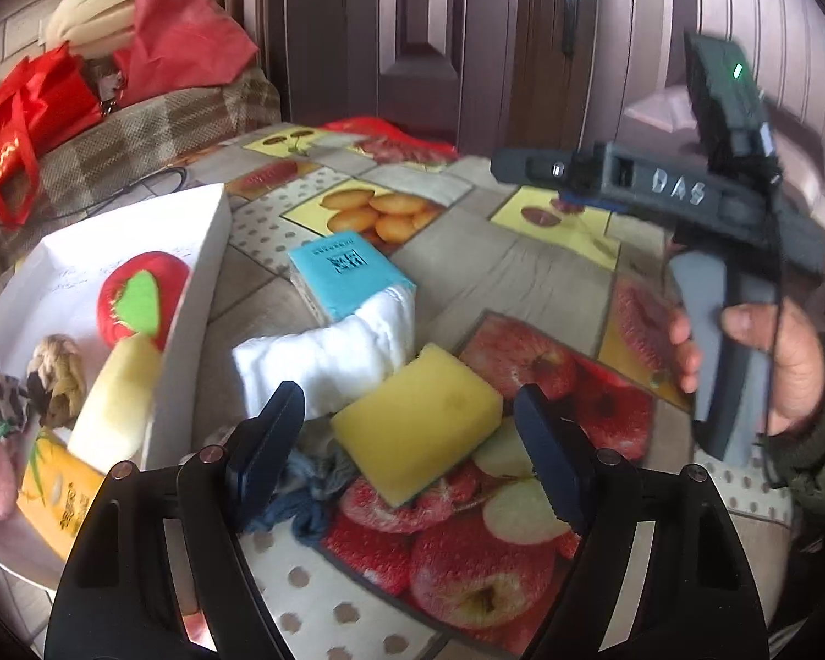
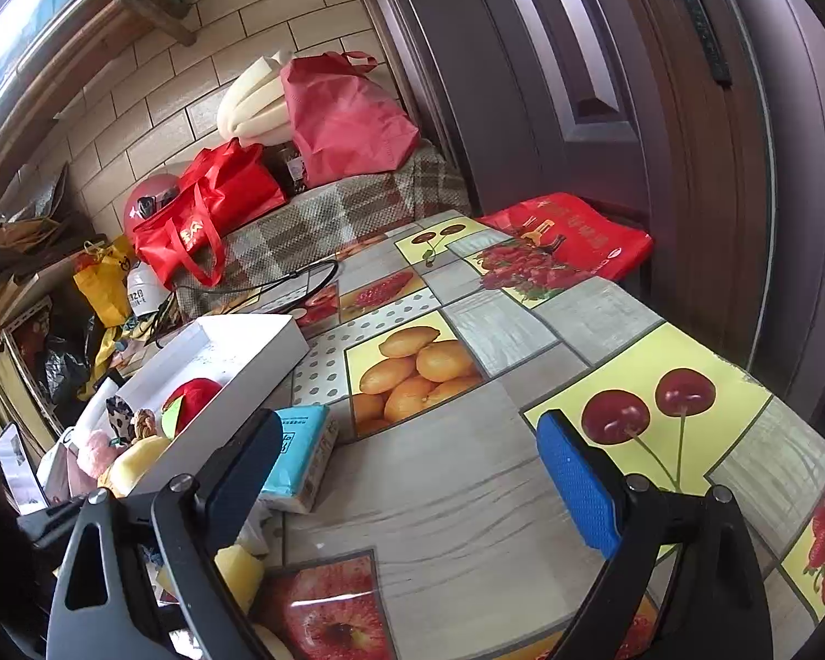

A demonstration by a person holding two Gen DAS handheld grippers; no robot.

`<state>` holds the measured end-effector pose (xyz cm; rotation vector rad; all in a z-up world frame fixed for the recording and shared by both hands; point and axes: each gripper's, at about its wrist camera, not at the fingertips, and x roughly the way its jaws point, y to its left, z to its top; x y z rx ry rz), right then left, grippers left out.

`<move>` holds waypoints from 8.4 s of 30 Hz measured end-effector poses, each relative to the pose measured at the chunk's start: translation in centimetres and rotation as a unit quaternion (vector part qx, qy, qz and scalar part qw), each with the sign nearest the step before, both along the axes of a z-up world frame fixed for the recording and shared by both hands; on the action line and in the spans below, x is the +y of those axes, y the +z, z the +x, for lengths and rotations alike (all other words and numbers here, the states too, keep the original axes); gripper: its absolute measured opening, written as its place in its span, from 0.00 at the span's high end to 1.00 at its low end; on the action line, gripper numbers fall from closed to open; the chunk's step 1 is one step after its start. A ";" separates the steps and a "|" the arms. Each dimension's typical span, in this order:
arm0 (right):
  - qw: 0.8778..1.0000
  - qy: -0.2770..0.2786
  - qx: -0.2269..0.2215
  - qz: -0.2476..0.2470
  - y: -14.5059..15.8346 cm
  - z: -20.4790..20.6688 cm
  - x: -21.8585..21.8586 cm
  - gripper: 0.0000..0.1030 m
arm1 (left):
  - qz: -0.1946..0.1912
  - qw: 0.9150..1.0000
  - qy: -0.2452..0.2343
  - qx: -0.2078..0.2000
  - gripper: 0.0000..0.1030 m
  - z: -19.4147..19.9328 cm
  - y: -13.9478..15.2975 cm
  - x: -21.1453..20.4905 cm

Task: Organize soft objects
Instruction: 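Move the left tool to the yellow-green sponge and grasp it, then carry the sponge toward the box while the right tool grasps the blue tissue pack, then lower the sponge and blue tissue pack into the box and release both, then withdraw both tools and move the right tool to the white sock, then grasp the white sock with the right tool while the left tool grasps the braided rope toy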

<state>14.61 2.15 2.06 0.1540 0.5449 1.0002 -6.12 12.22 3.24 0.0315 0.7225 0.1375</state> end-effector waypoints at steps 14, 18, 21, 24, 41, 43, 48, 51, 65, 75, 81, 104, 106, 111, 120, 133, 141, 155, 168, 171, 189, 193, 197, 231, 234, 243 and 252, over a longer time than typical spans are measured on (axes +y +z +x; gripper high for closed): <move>0.999 0.037 0.026 -0.023 -0.5 0.4 2.2 0.08 | 0.067 0.997 -0.028 -0.005 0.50 -1.5 -0.6 -3.0; 0.995 0.065 0.068 -0.040 -1.4 1.0 5.0 0.09 | 0.057 0.997 0.003 -0.058 0.49 -3.9 0.8 -1.8; 0.992 0.088 0.077 -0.051 -1.6 0.6 7.3 0.10 | 0.035 0.992 0.047 -0.108 0.49 -5.9 1.9 0.6; 0.990 0.104 0.054 -0.073 -1.2 -0.6 9.4 0.13 | 0.044 0.984 0.094 -0.143 0.49 -7.7 2.6 2.5; 0.995 0.078 0.037 -0.051 -0.6 -0.7 9.4 0.52 | 0.064 0.953 0.225 -0.194 0.49 -11.9 3.4 8.5; 0.998 0.057 0.012 -0.010 0.1 -1.2 6.7 0.52 | 0.065 0.947 0.242 -0.202 0.49 -12.3 3.4 9.3; 0.996 0.068 -0.056 0.019 1.1 -5.2 2.6 0.52 | 0.058 0.934 0.279 -0.213 0.49 -13.2 3.4 10.8; 0.991 0.091 -0.098 0.019 1.5 -8.0 2.4 0.52 | 0.064 0.933 0.282 -0.215 0.49 -13.3 3.4 10.6; 0.974 0.156 -0.161 -0.012 2.0 -12.8 7.0 0.52 | 0.062 0.930 0.294 -0.214 0.49 -13.4 3.4 10.5; 0.970 0.176 -0.169 -0.019 2.1 -14.4 8.6 0.52 | 0.058 0.926 0.305 -0.213 0.49 -13.7 3.4 11.3; 0.970 0.181 -0.164 -0.018 2.1 -14.6 9.5 0.52 | 0.055 0.925 0.312 -0.208 0.49 -13.6 3.3 11.7; 0.946 0.299 -0.081 -0.099 0.9 -16.5 19.3 0.53 | 0.006 0.905 0.379 -0.192 0.49 -13.9 3.1 18.6; 0.947 0.287 -0.089 -0.114 0.8 -16.6 20.3 0.53 | 0.015 0.907 0.374 -0.193 0.49 -13.8 3.2 18.2; 0.970 0.194 -0.084 -0.121 1.1 -14.4 21.8 0.53 | 0.026 0.910 0.366 -0.192 0.49 -13.5 3.3 17.7; 0.982 0.160 -0.058 -0.083 1.4 -12.6 20.6 0.52 | 0.040 0.931 0.317 -0.174 0.49 -11.5 3.3 17.1; 0.982 0.158 -0.068 -0.076 1.7 -12.9 20.9 0.49 | 0.023 0.913 0.356 -0.197 0.30 -9.9 3.4 19.1; 0.980 0.144 -0.120 -0.073 2.2 -14.4 20.5 0.11 | 0.031 0.902 0.364 -0.230 0.00 -11.4 3.9 18.7; 0.972 0.155 -0.175 -0.041 2.4 -16.7 16.1 0.11 | 0.054 0.903 0.353 -0.240 0.00 -12.4 4.2 16.4; 0.983 0.145 -0.084 -0.072 0.7 -7.2 5.3 0.11 | 0.098 0.961 0.192 -0.175 0.00 -8.5 3.3 7.2; 0.979 0.174 -0.079 -0.070 0.7 -7.3 5.0 0.11 | 0.094 0.958 0.202 -0.179 0.00 -8.7 3.4 7.3; 0.911 0.322 -0.118 -0.230 -2.3 -14.1 14.7 0.21 | 0.014 0.951 0.246 -0.186 0.00 -10.3 3.3 10.3; 0.892 0.363 -0.139 -0.231 -2.7 -15.5 12.7 0.22 | 0.016 0.952 0.241 -0.187 0.00 -10.4 3.3 10.1; 0.867 0.424 -0.147 -0.216 -2.8 -17.0 9.2 0.23 | 0.005 0.958 0.227 -0.176 0.00 -10.2 3.3 10.0; 0.932 0.325 -0.039 -0.155 -1.8 -10.1 3.5 0.59 | -0.015 0.990 0.121 -0.071 0.00 -13.7 1.4 5.6; 0.937 0.303 -0.038 -0.171 -2.0 -9.8 3.9 0.58 | -0.018 0.997 0.063 -0.043 0.00 -12.8 0.8 4.1; 0.938 0.291 -0.032 -0.185 -2.5 -9.4 4.4 0.47 | 0.052 0.998 0.008 0.027 0.00 -10.6 -0.9 0.2; 0.932 0.297 -0.064 -0.198 -2.5 -10.9 5.3 0.45 | 0.093 0.993 -0.012 0.069 0.31 -9.2 -2.5 -1.2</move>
